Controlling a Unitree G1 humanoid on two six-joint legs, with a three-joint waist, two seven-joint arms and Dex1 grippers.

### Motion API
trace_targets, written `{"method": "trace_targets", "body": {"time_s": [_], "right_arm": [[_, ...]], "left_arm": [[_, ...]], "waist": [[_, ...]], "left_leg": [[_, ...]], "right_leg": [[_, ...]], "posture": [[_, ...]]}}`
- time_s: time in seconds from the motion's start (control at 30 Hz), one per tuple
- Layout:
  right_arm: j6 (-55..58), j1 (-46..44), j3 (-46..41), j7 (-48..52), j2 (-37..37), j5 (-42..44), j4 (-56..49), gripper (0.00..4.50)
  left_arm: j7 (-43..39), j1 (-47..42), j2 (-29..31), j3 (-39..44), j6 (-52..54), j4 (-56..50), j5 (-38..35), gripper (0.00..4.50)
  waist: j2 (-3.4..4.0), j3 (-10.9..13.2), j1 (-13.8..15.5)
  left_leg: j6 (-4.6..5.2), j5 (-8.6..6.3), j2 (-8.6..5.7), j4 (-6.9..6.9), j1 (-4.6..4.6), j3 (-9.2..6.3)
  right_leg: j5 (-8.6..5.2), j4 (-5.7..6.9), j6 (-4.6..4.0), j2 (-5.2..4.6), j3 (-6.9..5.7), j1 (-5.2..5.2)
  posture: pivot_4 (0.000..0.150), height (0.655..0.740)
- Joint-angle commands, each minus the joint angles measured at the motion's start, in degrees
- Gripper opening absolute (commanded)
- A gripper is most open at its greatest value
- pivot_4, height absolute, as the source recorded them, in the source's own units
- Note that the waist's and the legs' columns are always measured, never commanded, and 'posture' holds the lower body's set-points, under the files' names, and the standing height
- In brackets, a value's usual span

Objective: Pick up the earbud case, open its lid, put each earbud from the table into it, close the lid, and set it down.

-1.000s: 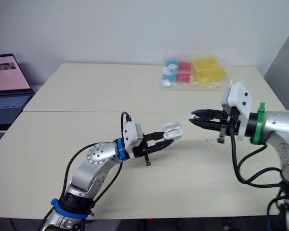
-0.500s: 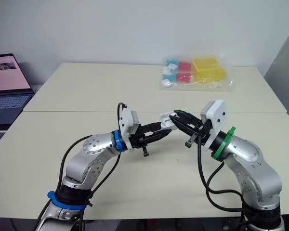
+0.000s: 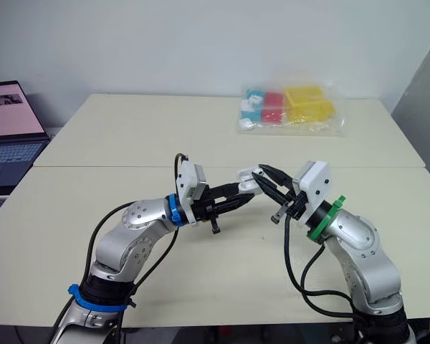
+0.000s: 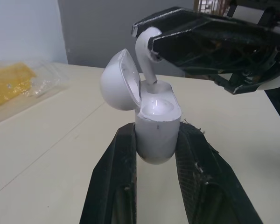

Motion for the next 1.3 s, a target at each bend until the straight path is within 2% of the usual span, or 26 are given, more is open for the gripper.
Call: {"method": "trace_targets", "body": {"time_s": [0.03, 0.6, 0.9, 1.03, 1.3], "right_arm": [[-2.74, -0.41, 0.31, 0.26, -0.04, -0.78, -0.02, 0.39], [-6.13, 1.75, 1.67, 0.71, 0.24, -1.73, 2.04, 0.39], [-5.09, 2.34, 1.36, 0.81, -0.65, -1.50, -0.13, 3.58], [-4.18, 2.68, -0.05, 0.97, -1.84, -0.23, -1.86, 3.62], [2.68, 4.72, -13.12, 4.15, -12.31, 9.59, -7.82, 3.62]], "left_arm": [[0.00, -0.75, 0.02, 0.85, 0.06, -2.92, -1.36, 0.78], [0.82, -0.55, -0.71, 1.46, 1.24, -3.69, -2.11, 0.78], [1.28, -0.46, -0.55, 1.38, 1.39, -3.79, -2.51, 0.78], [1.34, -0.18, -0.35, 1.25, 1.15, -3.72, -2.16, 0.78], [0.53, 1.56, 0.80, 0.57, -1.32, -3.05, 0.02, 0.78]], "waist": [[0.00, 0.00, 0.00], [0.00, 0.00, 0.01], [0.00, 0.00, 0.02], [0.00, 0.00, 0.02], [0.00, 0.00, 0.09]], "left_leg": [[0.00, 0.00, 0.00, 0.00, 0.00, 0.00], [0.00, 0.00, 0.01, 0.00, 0.00, 0.00], [0.00, 0.00, 0.01, -0.01, -0.01, 0.00], [0.00, 0.00, 0.01, -0.01, -0.01, 0.00], [0.00, 0.00, 0.01, -0.01, -0.02, 0.00]], "right_leg": [[0.00, 0.00, 0.00, 0.00, 0.00, 0.00], [0.00, -0.01, 0.00, -0.01, 0.00, 0.00], [0.00, -0.01, 0.00, -0.01, 0.01, 0.00], [0.00, -0.02, 0.00, -0.02, 0.01, 0.00], [0.00, -0.05, 0.00, -0.05, 0.00, 0.00]], "posture": [[0.150, 0.7400], [0.150, 0.7400], [0.150, 0.7400], [0.150, 0.7400], [0.150, 0.7400]]}}
